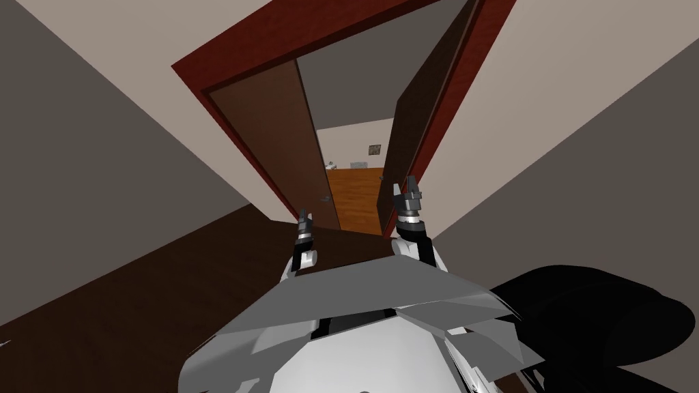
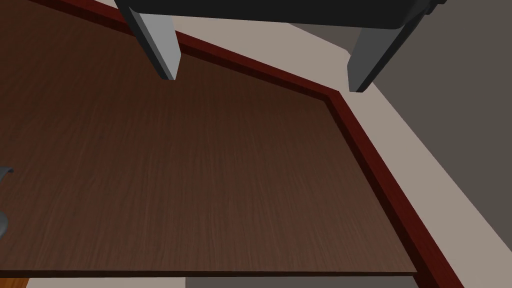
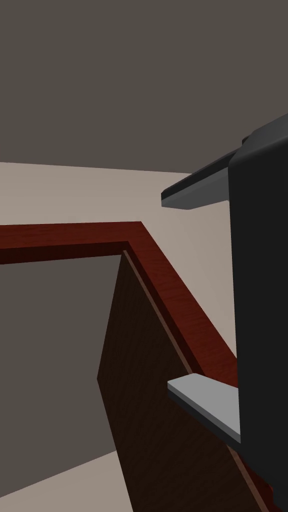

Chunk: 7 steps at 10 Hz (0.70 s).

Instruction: Push the door open

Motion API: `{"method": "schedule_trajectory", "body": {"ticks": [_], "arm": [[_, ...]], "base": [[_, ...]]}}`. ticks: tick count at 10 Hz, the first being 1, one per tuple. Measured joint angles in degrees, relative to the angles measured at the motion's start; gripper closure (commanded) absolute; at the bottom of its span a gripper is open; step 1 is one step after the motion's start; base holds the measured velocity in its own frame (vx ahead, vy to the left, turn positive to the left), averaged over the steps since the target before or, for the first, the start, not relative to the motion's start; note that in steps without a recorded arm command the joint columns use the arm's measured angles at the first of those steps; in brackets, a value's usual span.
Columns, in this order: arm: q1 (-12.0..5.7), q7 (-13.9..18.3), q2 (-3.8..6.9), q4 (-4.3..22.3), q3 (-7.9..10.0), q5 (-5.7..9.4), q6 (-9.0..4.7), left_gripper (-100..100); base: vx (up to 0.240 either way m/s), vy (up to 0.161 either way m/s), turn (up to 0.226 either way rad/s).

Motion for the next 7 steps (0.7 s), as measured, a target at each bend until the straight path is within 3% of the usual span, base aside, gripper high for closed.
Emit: {"method": "schedule_trajectory", "body": {"ticks": [3, 7], "arm": [[-1.21, 0.46, 0.33, 3.65, -0.56, 0.06, -0.50, -100], [-3.31, 1.03, 0.69, 9.56, -0.92, 0.17, -2.19, -100]], "base": [[0.043, 0.050, -0.033], [0.048, 0.058, -0.053]]}}
